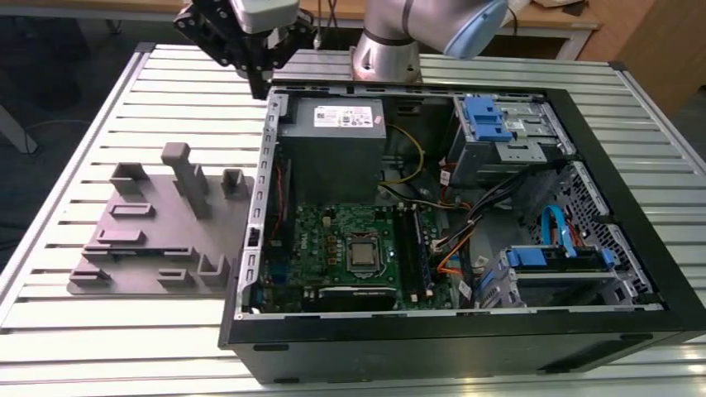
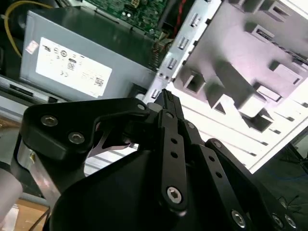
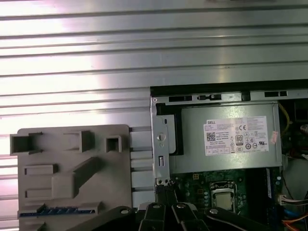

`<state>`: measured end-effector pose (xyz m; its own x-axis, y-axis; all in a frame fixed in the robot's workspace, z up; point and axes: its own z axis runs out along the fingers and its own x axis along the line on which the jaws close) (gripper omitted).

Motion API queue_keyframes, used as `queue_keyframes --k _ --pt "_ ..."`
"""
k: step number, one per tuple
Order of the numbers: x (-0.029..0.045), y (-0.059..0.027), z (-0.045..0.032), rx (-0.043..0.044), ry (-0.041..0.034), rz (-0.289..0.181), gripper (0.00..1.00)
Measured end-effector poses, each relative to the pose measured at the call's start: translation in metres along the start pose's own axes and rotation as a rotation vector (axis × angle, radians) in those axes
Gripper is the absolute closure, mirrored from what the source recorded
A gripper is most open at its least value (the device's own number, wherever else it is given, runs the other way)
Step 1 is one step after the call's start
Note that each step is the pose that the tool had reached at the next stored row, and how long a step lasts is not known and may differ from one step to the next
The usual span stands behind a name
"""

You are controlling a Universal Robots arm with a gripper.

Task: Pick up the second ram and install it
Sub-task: 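Reach for the second ram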

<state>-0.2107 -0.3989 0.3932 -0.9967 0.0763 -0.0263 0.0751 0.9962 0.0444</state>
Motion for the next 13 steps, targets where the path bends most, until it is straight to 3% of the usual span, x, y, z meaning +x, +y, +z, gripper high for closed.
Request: queue_keyframes --k 13 --pt "0.0444 -0.0034 -0.001 -0.0001 -0.0001 0.0 0.86"
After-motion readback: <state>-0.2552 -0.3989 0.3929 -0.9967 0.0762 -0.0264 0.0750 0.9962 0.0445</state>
